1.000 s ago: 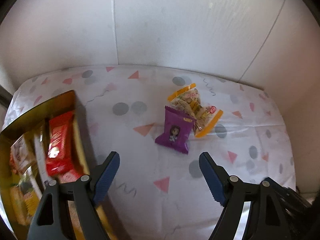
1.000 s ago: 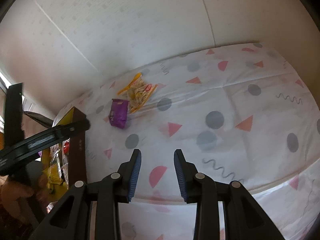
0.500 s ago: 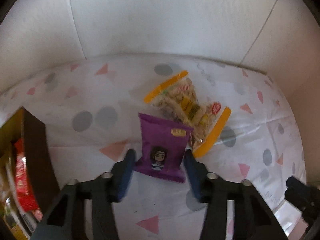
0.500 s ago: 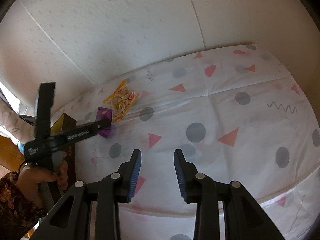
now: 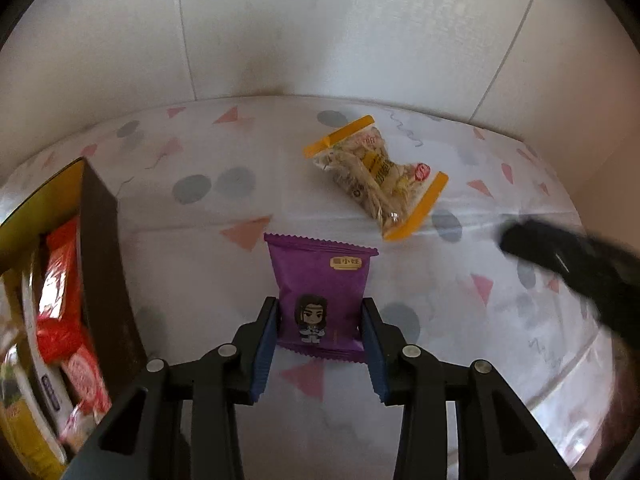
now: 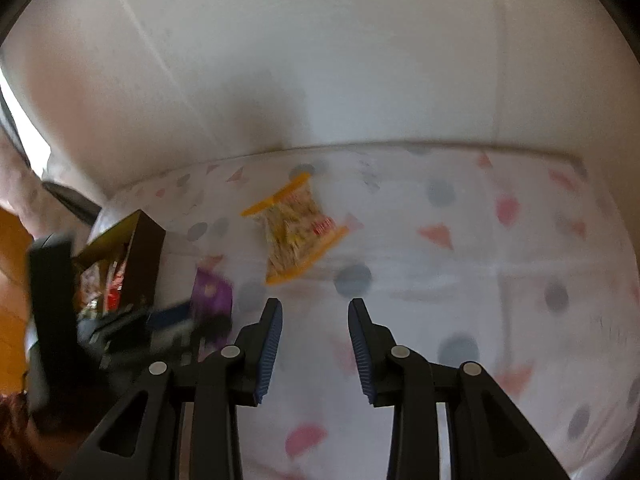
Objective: Organize snacks
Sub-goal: 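Grasp the purple candy packet with the left tool, then grasp the clear yellow-edged snack bag with the right tool while the left tool lifts the purple candy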
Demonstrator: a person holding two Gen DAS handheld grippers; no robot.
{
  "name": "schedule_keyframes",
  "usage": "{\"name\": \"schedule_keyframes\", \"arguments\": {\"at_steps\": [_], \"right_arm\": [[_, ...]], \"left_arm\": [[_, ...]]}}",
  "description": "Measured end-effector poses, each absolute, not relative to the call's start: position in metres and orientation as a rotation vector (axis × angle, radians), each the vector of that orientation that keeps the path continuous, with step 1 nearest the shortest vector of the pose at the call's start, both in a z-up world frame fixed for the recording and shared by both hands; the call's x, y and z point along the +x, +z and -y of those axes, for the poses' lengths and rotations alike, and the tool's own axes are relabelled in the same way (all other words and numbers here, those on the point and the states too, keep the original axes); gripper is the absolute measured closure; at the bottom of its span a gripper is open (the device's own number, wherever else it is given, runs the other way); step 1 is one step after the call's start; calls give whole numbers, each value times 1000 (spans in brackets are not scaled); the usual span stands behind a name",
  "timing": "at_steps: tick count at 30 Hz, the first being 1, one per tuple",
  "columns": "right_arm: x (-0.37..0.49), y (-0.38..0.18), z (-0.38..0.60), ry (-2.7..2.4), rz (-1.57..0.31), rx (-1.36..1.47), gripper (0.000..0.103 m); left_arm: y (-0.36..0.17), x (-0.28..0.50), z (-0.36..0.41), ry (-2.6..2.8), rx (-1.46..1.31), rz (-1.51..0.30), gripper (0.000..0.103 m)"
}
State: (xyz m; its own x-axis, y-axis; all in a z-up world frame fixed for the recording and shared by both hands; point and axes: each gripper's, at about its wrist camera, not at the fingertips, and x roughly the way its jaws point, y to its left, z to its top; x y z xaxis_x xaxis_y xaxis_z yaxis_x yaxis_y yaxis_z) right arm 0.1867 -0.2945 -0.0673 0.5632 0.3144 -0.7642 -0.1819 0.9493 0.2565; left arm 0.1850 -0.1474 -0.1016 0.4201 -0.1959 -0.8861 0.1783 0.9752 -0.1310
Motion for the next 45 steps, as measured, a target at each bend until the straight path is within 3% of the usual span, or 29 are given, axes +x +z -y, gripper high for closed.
{"name": "schedule_keyframes", "arguments": {"at_steps": [4,7,17,18,19,21,45], "right_arm": [[217,-65,266,320,-921,68,62],[242,-71,247,339,-938,9,53],[268,-108,238,321,-996,-21,51],[267,-109,239,326,-998,-8,56],[263,-109,242,330,-996,-1,67],[258,-110,246,341,-1004,11,75],[174,-116,274,242,-1003,89,78]], "left_arm": [[-101,175,142,-230,-30,-1129,63],[-100,170,137,-231,-36,-1137,63],[-100,159,137,-242,-26,-1147,63],[-99,158,135,-243,-29,-1147,63],[-100,158,135,-242,-29,-1149,62],[-100,160,136,-238,-35,-1151,62],[-83,142,144,-292,-83,-1096,63]]}}
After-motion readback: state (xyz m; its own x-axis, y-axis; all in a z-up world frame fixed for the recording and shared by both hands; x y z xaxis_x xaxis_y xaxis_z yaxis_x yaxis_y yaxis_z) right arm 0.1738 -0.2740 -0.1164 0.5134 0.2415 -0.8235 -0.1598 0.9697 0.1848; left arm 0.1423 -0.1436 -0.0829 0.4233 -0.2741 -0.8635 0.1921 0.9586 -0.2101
